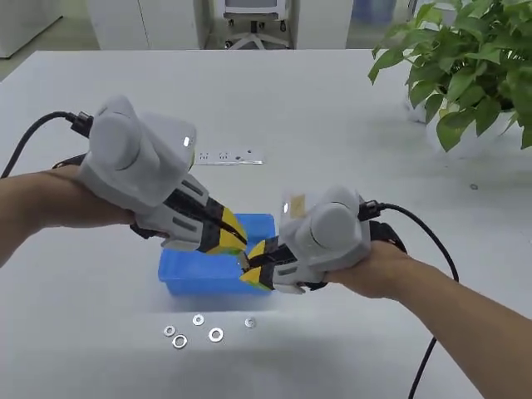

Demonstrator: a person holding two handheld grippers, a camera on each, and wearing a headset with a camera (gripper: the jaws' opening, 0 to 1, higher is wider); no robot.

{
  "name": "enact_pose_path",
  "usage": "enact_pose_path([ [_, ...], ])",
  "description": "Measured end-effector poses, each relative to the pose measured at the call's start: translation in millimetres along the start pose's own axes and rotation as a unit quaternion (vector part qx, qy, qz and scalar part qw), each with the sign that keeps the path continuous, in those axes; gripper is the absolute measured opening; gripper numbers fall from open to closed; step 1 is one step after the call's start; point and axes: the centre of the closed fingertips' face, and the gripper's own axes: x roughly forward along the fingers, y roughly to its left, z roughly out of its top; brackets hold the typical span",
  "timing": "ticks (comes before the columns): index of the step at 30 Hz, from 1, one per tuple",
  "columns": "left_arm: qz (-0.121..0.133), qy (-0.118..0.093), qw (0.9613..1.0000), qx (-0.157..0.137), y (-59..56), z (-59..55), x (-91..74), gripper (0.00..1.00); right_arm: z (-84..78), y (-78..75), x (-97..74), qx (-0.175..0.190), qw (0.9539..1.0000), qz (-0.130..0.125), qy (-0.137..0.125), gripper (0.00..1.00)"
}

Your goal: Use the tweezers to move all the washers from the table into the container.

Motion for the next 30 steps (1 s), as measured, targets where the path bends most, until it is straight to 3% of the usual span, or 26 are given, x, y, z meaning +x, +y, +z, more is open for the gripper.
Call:
enact_pose_path([
  [30, -0.035, 0.015, 0.9992, -0.009, -25.7, -19.6, 30.7, 0.06, -31.7, 30.0, 15.4, 0.017, 0.9996, 0.020, 0.003, 0.11],
])
